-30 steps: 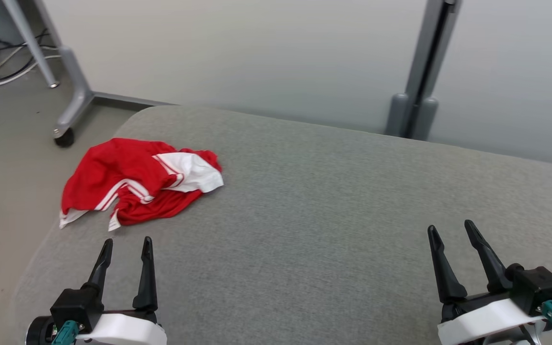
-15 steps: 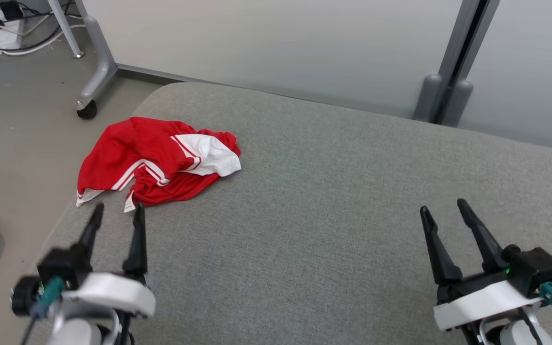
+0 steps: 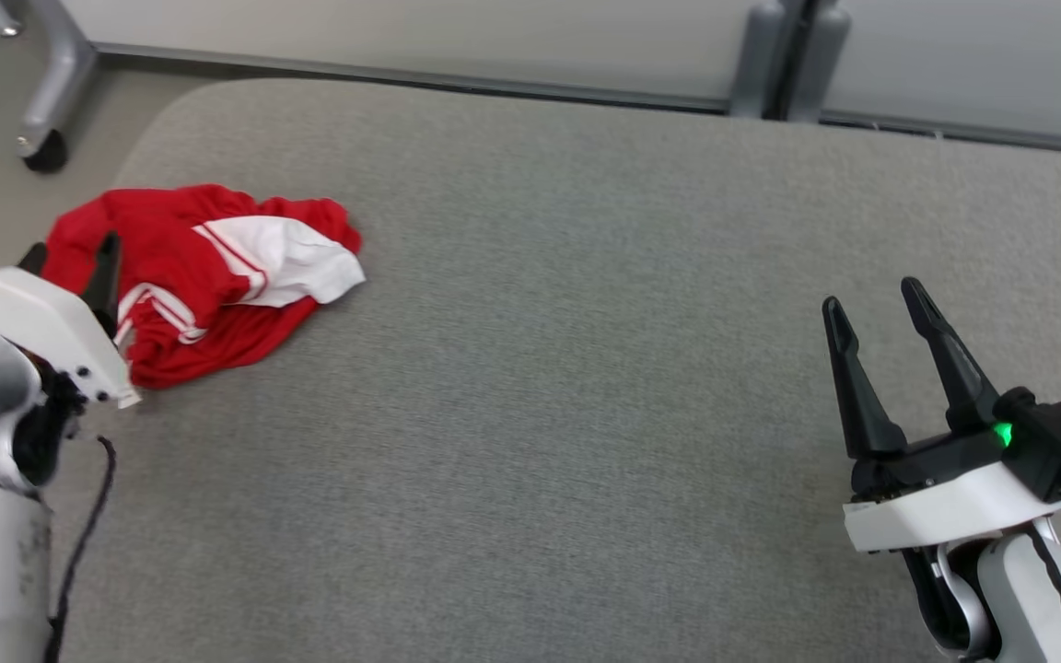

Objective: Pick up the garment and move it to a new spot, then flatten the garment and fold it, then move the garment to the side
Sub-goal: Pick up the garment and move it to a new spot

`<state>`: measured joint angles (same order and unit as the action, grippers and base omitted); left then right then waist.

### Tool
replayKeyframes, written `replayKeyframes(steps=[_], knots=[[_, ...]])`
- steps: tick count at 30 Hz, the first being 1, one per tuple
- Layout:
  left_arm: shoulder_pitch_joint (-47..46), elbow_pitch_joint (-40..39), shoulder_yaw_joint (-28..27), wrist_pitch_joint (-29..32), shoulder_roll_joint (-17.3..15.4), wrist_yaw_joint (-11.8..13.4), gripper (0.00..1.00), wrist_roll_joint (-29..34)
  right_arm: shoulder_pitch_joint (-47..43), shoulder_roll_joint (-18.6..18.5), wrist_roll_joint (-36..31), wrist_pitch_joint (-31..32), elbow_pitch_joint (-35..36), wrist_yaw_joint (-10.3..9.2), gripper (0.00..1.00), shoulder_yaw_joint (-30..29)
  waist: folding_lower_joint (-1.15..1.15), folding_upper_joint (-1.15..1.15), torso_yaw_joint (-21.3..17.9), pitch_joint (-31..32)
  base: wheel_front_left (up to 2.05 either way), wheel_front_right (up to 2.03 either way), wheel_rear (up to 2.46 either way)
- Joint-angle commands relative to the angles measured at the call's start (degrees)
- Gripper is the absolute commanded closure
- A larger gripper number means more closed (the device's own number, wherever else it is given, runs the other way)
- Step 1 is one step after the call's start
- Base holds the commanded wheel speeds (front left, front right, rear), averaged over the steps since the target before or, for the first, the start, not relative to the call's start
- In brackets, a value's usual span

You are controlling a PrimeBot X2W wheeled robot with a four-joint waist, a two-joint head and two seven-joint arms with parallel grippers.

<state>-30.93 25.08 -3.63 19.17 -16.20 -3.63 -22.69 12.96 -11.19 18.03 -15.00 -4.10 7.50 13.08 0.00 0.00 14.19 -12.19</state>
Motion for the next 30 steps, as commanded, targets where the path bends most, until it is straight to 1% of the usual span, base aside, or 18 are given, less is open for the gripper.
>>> replayKeyframes(steps=[1,3,6,9,16,17,18,19,20,25,30], knots=[[-2.4,2.1,-0.5,2.1,-0.8,-0.7,0.0,-1.3,1.1,-0.5,0.0,-0.3,0.5,-0.01,0.0,0.0,0.0,0.0,-3.4,-3.4,0.0,0.0,0.0],[-4.8,5.6,-0.7,5.3,-1.7,-1.4,0.0,-3.0,2.1,-0.6,0.0,-0.3,0.8,-0.01,0.0,0.3,0.0,0.0,-4.8,-4.9,0.0,0.0,0.0],[-7.5,10.4,-0.8,8.2,-2.7,-2.3,0.0,-5.1,3.4,-0.4,0.1,-0.3,1.0,-0.01,0.0,0.5,0.0,0.0,-6.7,-6.7,0.0,0.0,0.0],[-9.0,14.9,-0.3,8.1,-3.0,-2.9,0.0,-6.0,4.4,-0.4,0.1,-0.3,1.2,-0.01,0.0,0.8,0.0,0.0,-8.4,-8.3,0.0,0.0,0.0],[-8.7,27.6,0.9,10.0,-1.5,-3.5,0.0,-8.3,6.1,0.1,0.2,-0.3,1.4,-0.01,0.0,1.2,0.0,0.0,-11.1,-9.9,0.0,0.0,0.0],[-8.4,28.9,1.3,10.1,-1.1,-3.6,0.2,-8.4,6.1,0.2,0.1,-0.3,1.4,-0.01,0.0,1.1,0.0,0.0,-11.3,-9.9,0.0,0.0,0.0],[-8.4,30.0,1.6,9.8,-1.2,-3.7,0.53,-8.6,6.2,0.3,0.1,-0.3,1.4,-0.01,0.0,1.0,0.0,0.0,-11.4,-9.8,0.0,0.0,0.0],[-8.4,30.8,1.9,9.0,-1.5,-3.8,0.84,-8.7,6.1,0.3,0.1,-0.3,1.4,-0.01,0.0,0.9,0.0,0.0,-11.5,-9.7,0.0,0.0,0.0],[-8.7,31.3,2.1,8.3,-1.8,-3.8,1.0,-8.6,6.0,0.3,0.2,-0.3,1.3,-0.01,0.0,0.8,0.0,0.0,-11.6,-9.4,0.0,0.0,0.0],[-10.1,31.9,4.0,5.7,-3.2,-3.8,1.0,-8.1,5.2,0.6,0.1,-0.3,0.8,-0.01,0.0,0.6,0.0,0.0,-11.4,-8.0,0.0,0.0,0.0],[-11.6,28.0,9.5,3.8,-5.8,-3.9,1.0,-7.8,4.2,1.4,0.3,-0.3,0.2,-0.01,0.0,0.8,0.0,0.0,-11.1,-4.5,0.0,0.0,0.0]])
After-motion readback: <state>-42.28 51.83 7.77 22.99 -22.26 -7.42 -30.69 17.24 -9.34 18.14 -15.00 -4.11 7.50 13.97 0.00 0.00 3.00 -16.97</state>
